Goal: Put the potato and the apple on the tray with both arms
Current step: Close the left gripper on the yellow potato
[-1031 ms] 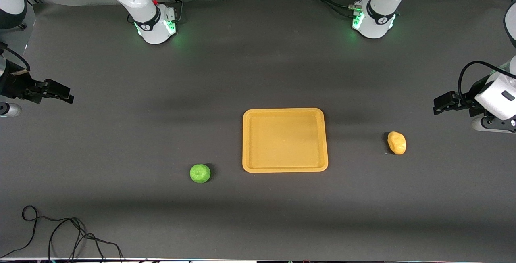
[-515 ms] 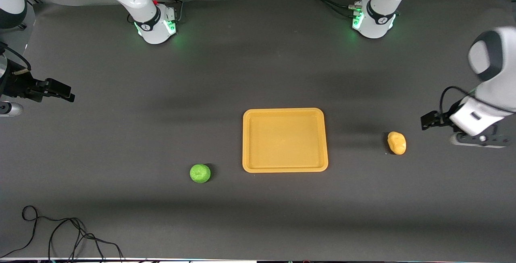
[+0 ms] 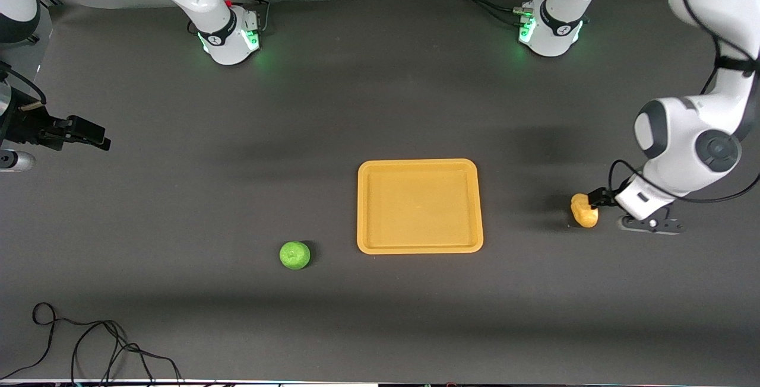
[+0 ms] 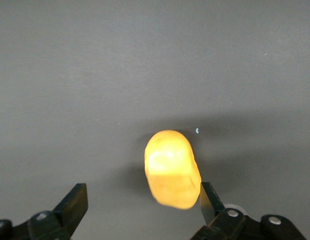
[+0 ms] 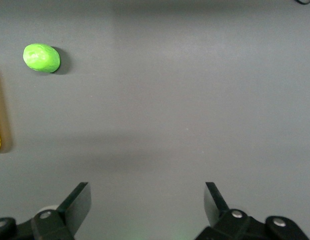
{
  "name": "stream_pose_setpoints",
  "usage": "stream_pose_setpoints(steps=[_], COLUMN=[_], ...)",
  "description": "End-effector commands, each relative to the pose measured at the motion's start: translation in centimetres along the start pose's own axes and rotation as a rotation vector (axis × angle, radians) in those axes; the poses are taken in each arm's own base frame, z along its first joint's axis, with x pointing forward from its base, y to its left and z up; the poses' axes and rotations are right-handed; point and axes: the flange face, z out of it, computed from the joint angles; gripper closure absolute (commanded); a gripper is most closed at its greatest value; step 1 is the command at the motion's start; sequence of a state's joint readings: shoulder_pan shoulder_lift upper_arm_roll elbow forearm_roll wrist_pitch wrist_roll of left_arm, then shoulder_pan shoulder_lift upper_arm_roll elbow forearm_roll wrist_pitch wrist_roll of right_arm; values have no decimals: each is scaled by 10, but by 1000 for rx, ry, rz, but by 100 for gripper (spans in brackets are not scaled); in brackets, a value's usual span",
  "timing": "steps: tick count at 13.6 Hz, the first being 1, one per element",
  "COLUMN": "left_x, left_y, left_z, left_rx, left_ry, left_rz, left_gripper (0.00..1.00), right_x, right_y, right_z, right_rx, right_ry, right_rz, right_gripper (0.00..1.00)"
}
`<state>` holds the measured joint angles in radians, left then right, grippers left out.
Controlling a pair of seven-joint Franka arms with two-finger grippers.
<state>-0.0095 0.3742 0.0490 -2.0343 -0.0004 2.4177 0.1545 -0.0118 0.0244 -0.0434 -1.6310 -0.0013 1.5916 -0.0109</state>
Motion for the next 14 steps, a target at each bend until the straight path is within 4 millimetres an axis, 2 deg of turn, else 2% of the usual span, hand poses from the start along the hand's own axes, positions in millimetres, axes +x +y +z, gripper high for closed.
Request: stream_pose_setpoints(steps=[1, 3, 5, 7, 8, 9, 10, 11, 12, 13, 14], left_x=[9, 15, 12, 9, 10, 10, 9, 12, 16, 19, 25], left_y=[5, 12, 19, 18, 13, 11, 13, 15, 18, 26, 42], left_z=[27, 43, 62, 69, 63, 58, 54, 40, 19, -5, -26], left_rx=[-3, -35, -52, -56, -57, -57, -59, -62, -66, -74, -79], left_ry=[-19, -4, -27, -53, -52, -52, -65, -68, -74, -90, -102], left_rz=[-13, -42, -46, -69, -95, -95, -87, -89, -92, -101, -130], left_gripper=[0, 0, 1, 14, 42, 62, 72, 78, 78, 78, 78], right_x=[0, 1, 1, 1, 1, 1, 1, 1, 1, 1, 1], right_y=[1, 1, 1, 1, 1, 1, 1, 1, 1, 1, 1], right_z=[-4, -4, -4, -4, -4, -4, -5, -4, -5, -5, -5], right_rx=[-7, -7, -7, -7, -7, -7, -7, -7, -7, -7, -7], right_ry=[-1, 1, 1, 1, 1, 2, 4, 2, 5, 5, 7], right_rz=[-18, -18, -18, -18, -18, -17, -17, -17, -17, -18, -21], right_gripper=[0, 0, 0, 0, 0, 0, 0, 0, 0, 0, 0])
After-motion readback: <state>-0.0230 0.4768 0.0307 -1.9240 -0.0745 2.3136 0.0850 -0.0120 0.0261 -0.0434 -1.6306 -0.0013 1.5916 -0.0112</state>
